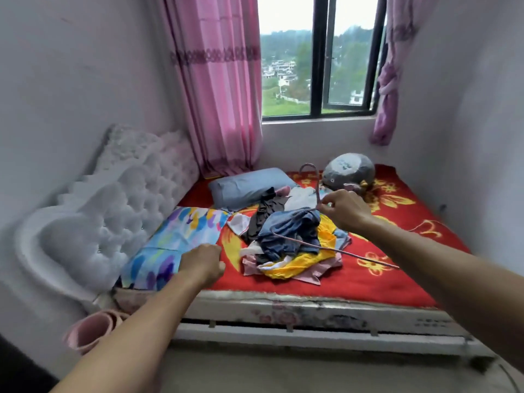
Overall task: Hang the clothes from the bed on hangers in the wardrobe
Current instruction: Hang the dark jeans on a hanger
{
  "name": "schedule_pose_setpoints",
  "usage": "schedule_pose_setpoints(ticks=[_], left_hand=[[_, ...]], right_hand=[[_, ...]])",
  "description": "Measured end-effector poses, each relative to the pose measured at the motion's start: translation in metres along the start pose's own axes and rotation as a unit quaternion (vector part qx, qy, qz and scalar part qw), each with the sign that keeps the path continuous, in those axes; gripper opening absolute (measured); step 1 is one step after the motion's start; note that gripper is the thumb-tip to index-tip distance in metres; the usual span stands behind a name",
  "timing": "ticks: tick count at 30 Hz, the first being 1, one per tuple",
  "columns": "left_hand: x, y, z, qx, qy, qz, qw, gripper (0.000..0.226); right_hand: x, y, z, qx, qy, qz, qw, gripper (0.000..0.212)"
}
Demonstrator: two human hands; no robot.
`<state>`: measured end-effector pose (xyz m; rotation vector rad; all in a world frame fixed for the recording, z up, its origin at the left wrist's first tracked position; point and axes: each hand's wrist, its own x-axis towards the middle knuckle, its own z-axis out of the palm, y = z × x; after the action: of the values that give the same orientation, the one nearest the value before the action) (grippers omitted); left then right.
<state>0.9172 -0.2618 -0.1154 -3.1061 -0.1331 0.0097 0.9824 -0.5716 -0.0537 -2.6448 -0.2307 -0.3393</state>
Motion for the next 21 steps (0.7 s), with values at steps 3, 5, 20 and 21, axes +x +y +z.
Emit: schedule_pose_setpoints(ticks=[3, 5, 20, 21], left_hand=[[0.064, 0.023, 0.022, -0.02, -0.012, 0.037, 0.999, 0.024], [0.105, 0.034, 0.038, -0.05, -0.027, 0.06, 0.997, 0.024], [0.327, 0.117, 0.14, -0.025, -0.178, 0.195, 0.964, 0.018], [0.338, 0.123, 0.147, -0.026, -0.193, 0.194, 0.962, 0.014]], right_hand=[[0.038, 0.042, 0.018, -0.005, -0.014, 0.052, 0.999, 0.02], [0.064, 0.068, 0.03, -0.003, -0.015, 0.093, 0.996, 0.019], [0.162, 0.249, 0.123, -0.017, -0.087, 0.344, 0.935, 0.03], [0.169, 0.264, 0.135, -0.016, -0.095, 0.355, 0.93, 0.029]])
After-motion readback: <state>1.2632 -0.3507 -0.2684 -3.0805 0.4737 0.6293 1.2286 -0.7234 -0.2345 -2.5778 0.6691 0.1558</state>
